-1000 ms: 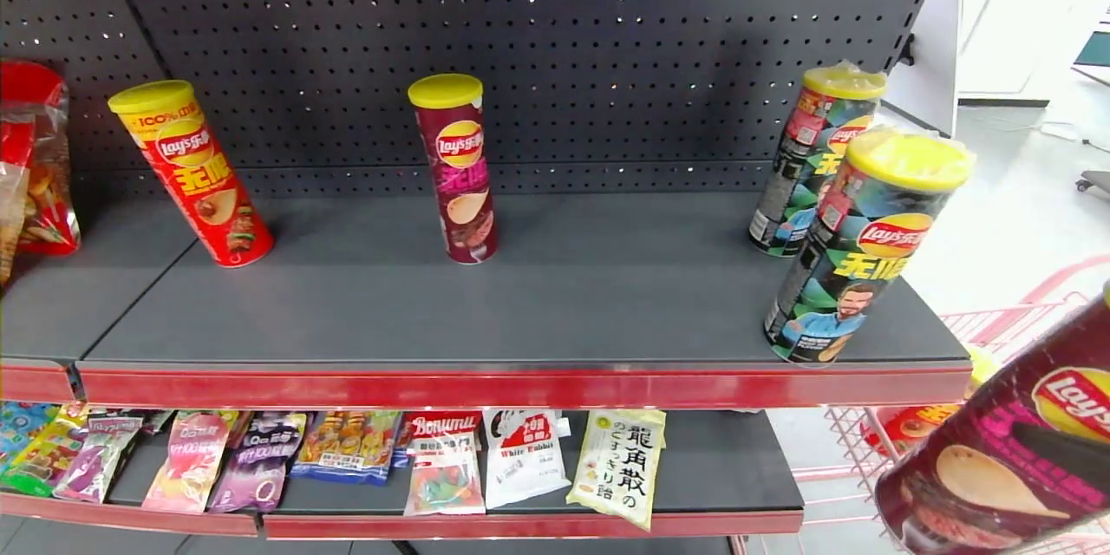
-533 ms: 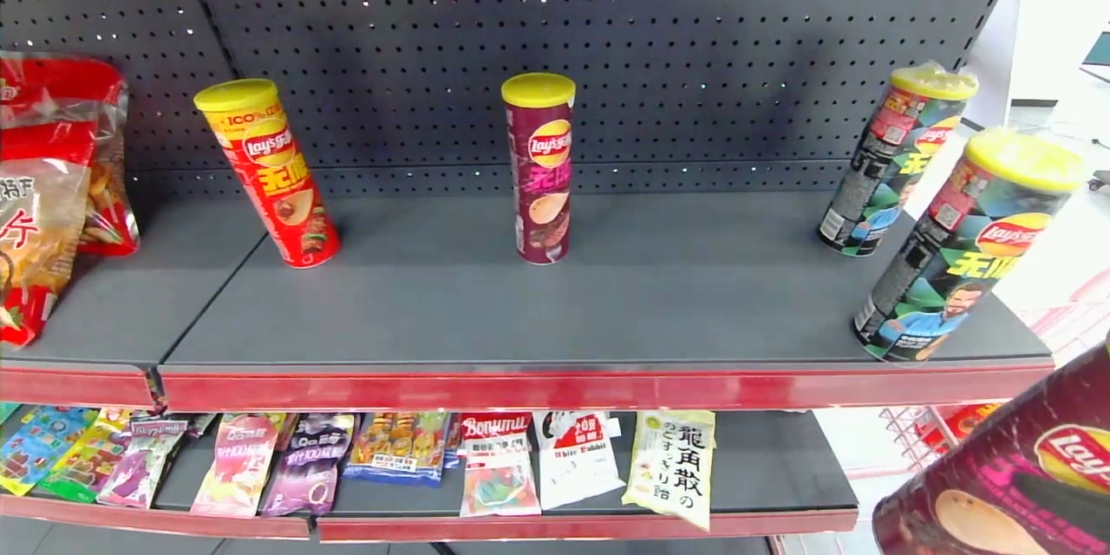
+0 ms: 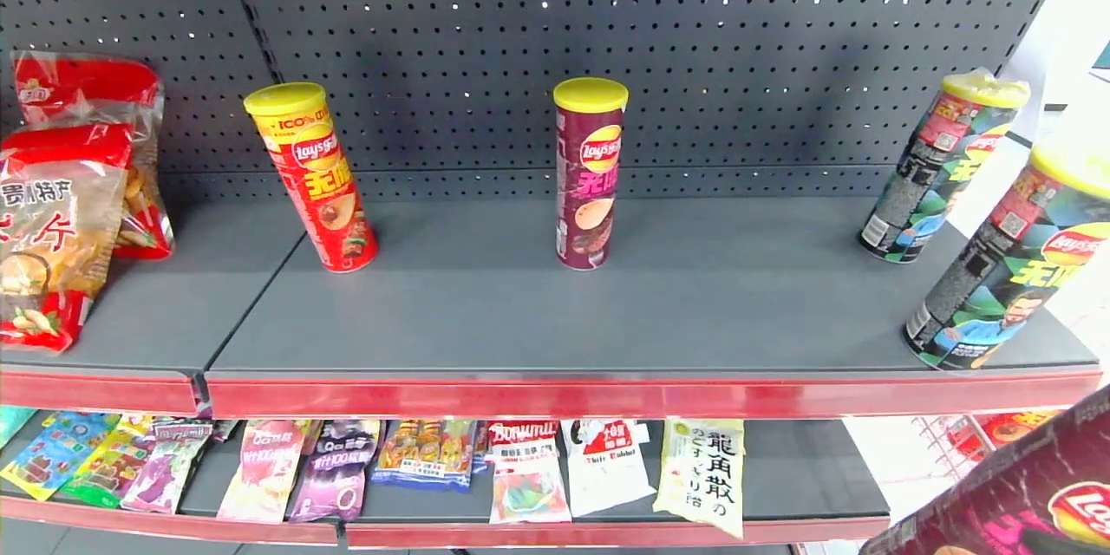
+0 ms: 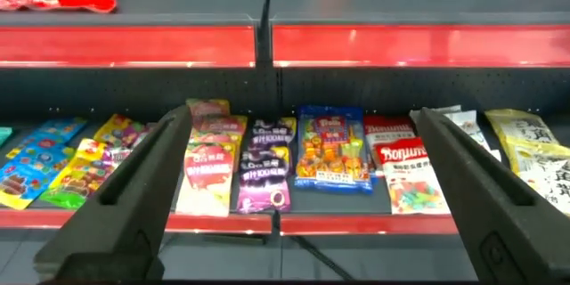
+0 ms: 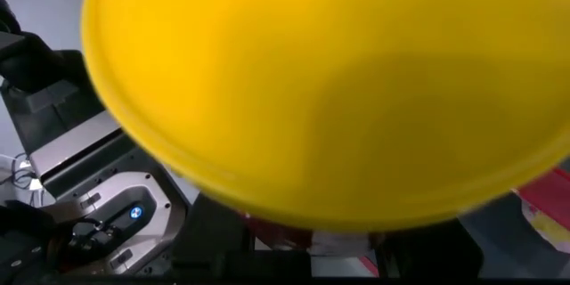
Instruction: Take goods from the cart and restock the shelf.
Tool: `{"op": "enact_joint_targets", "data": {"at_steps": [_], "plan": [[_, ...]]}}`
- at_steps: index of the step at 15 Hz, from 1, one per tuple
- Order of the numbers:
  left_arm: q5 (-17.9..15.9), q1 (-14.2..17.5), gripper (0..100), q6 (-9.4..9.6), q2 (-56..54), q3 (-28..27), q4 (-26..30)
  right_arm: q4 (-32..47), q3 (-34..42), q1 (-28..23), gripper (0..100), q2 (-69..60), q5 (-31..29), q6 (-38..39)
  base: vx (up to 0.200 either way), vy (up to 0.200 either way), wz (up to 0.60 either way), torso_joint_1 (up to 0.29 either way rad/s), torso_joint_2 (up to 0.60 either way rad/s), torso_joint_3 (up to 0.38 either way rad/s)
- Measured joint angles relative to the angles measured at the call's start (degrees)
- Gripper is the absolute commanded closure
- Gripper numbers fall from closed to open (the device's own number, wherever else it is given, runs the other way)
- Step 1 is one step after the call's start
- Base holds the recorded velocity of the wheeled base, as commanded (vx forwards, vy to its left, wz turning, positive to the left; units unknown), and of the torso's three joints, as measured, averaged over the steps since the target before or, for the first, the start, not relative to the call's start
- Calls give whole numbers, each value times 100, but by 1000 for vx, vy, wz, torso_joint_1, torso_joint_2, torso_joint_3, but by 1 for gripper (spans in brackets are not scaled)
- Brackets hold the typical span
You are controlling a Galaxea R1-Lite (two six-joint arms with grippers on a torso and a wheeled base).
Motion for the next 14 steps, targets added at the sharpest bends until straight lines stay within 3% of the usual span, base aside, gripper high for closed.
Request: {"op": "enact_joint_targets", "data": {"at_steps": [4, 14], "plan": [[0, 0, 0, 1, 0, 0, 0, -4, 5, 5, 100, -16, -5, -2, 200, 0, 0, 10, 4, -1], [-17, -6, 0, 33, 27, 0, 0, 5, 44, 11, 100, 2, 50, -2, 0, 0, 0, 0, 0, 0]]}}
